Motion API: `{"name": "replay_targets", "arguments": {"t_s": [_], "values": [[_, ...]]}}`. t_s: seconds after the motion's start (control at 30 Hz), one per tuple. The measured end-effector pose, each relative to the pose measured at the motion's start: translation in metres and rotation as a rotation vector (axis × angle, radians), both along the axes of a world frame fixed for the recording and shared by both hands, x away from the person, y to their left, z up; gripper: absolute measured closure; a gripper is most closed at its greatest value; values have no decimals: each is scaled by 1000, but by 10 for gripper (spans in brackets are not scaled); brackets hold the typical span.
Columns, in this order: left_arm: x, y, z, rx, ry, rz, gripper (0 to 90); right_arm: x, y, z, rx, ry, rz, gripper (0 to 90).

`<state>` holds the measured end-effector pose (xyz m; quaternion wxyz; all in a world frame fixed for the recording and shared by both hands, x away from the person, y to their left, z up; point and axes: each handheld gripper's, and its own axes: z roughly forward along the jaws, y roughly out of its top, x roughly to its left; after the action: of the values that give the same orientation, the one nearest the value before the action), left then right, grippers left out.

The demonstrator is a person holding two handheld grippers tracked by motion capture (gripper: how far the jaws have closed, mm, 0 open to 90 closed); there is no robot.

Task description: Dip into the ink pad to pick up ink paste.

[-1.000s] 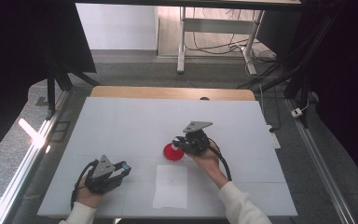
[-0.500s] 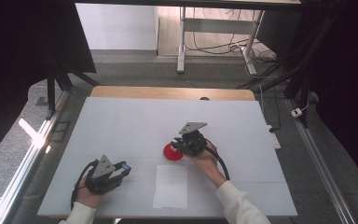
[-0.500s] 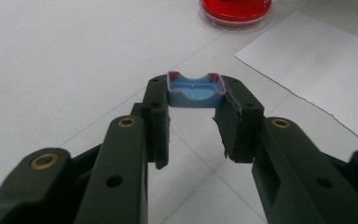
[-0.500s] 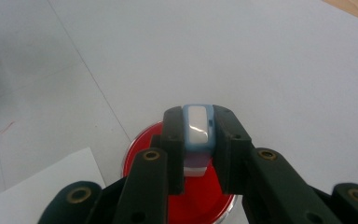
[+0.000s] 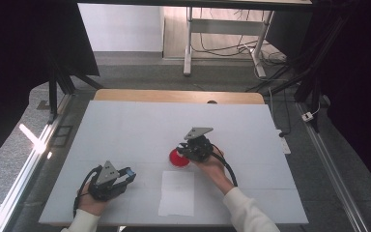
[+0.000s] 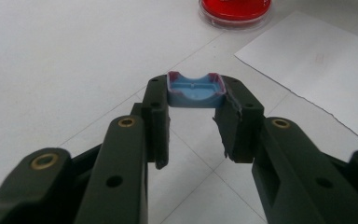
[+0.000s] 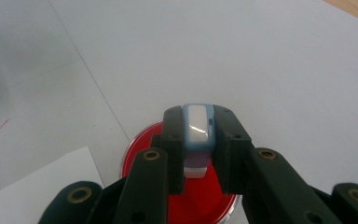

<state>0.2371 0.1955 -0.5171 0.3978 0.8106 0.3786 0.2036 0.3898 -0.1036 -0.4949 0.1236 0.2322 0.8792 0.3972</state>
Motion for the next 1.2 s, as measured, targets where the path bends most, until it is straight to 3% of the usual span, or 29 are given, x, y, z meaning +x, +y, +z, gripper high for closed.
{"name": "replay_targets", "arguments": {"t_s": [0.57, 0.67, 0.83, 1.2], "values": [[0, -1, 0, 1, -1, 0, 654, -1, 2, -2, -34, 9, -10, 755], [-1, -1, 0, 1, -1, 1, 654, 0, 2, -3, -21, 16, -7, 756], [-1, -1, 0, 1, -1, 4, 654, 0, 3, -2, -49, 8, 0, 757], [-1, 0, 0, 3, -2, 7, 654, 0, 3, -2, -47, 4, 8, 755]]}}
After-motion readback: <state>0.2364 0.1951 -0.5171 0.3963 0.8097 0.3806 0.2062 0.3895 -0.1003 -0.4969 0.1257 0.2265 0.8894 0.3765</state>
